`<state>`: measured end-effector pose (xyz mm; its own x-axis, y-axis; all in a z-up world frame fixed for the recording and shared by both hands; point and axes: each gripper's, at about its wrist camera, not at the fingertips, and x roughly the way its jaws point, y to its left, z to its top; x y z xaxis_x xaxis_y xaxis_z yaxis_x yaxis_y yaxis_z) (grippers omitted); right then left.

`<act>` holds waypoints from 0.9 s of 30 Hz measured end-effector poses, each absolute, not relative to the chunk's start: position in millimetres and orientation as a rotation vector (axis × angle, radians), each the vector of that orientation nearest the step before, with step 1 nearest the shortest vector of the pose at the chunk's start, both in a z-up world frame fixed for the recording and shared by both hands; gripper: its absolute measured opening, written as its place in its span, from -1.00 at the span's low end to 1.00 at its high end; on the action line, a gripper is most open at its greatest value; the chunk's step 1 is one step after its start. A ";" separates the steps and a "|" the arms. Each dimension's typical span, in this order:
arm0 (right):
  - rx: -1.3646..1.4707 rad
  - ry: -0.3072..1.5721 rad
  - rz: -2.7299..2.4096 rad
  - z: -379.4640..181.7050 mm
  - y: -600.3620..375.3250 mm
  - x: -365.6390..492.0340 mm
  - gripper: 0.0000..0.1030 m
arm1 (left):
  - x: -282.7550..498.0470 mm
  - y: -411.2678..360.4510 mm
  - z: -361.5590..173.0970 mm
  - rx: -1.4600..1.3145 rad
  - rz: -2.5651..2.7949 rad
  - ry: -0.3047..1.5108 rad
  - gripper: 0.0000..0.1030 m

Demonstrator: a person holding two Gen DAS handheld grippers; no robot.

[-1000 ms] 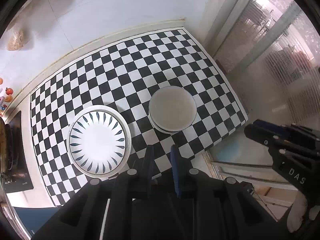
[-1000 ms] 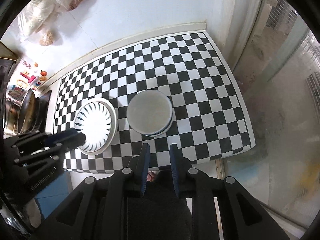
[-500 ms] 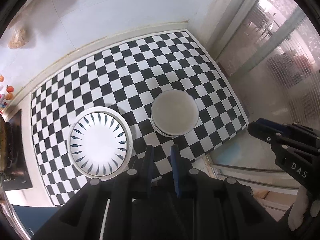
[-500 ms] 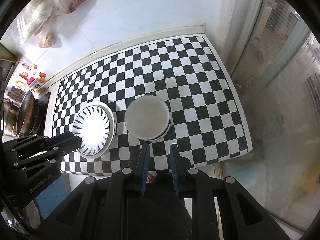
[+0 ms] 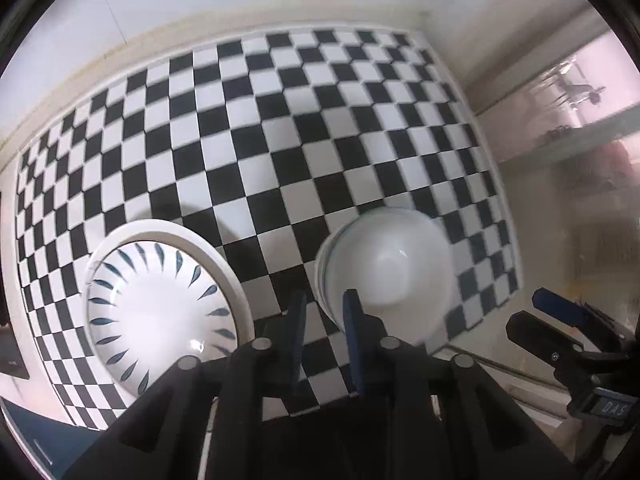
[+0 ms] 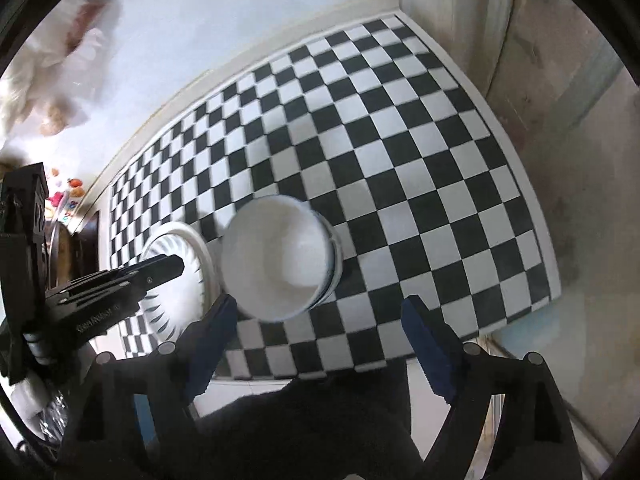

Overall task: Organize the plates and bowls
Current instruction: 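Move both tools down and close them on the bowl stack rim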

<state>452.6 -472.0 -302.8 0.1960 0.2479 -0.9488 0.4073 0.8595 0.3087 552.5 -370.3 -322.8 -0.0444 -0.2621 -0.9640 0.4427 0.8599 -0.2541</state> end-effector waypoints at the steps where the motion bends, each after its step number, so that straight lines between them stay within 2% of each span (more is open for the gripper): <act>1: 0.587 1.402 -0.123 -313.5 -476.0 456.5 0.68 | 557.4 -372.2 -329.9 0.128 -0.583 1.528 -0.63; 10: 0.706 1.528 -0.098 -406.7 -494.3 482.7 0.67 | 589.4 -386.9 -398.2 -0.029 -0.639 1.726 -0.61; 13: 0.724 1.556 -0.080 -423.5 -493.5 487.0 0.67 | 594.4 -390.4 -403.8 -0.034 -0.647 1.733 -0.49; 22: 0.742 1.615 -0.048 -458.2 -490.9 498.0 0.67 | 590.7 -406.3 -426.6 0.038 -0.654 1.776 -0.41; 27: 0.743 1.646 -0.025 -472.7 -486.9 500.9 0.67 | 590.8 -410.5 -443.5 0.003 -0.684 1.816 0.00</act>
<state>500.9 -486.9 -472.7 -0.0247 0.4486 -0.8934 0.4760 0.7911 0.3841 590.8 -410.5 -443.5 -0.3615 -0.3263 -0.8734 0.3307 0.8310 -0.4473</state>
